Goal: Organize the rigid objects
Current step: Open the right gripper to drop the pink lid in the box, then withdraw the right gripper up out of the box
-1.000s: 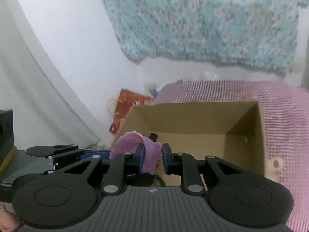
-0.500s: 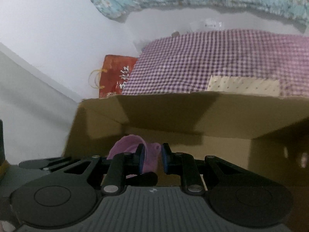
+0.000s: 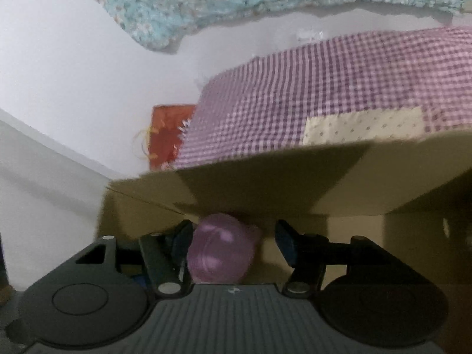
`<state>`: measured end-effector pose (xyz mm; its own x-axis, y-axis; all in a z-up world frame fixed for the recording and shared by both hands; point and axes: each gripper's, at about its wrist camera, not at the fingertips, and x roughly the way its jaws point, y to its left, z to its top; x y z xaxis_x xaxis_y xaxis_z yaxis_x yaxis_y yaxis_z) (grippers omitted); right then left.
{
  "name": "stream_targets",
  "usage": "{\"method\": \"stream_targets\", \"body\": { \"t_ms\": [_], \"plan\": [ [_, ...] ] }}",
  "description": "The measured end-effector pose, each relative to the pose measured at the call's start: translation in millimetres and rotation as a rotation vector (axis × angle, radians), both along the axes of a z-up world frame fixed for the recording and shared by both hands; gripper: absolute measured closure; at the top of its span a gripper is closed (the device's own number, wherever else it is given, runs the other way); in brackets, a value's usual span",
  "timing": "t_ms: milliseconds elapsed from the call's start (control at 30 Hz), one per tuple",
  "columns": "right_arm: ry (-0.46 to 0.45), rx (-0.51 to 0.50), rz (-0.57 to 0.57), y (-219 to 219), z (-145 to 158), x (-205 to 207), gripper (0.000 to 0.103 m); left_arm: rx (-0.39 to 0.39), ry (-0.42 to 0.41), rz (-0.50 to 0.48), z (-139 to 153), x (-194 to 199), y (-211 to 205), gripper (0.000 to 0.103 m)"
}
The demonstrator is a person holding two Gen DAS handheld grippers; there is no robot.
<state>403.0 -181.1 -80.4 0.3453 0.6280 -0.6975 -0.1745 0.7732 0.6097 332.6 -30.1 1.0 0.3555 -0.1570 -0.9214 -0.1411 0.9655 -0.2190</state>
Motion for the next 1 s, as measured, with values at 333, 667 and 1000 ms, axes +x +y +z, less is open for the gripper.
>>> {"method": "stream_targets", "body": {
  "t_ms": [333, 667, 1000],
  "plan": [
    [-0.181, 0.214, -0.115, -75, 108, -90, 0.034, -0.176, -0.198, 0.004, 69, -58, 14, 0.008],
    [-0.378, 0.145, -0.317, -127, 160, -260, 0.0, -0.269, -0.396, -0.135, 109, -160, 10, 0.001],
    [-0.324, -0.421, -0.276, -78, 143, -325, 0.0, -0.293, -0.42, -0.134, 77, -231, 7, 0.0]
  ]
}}
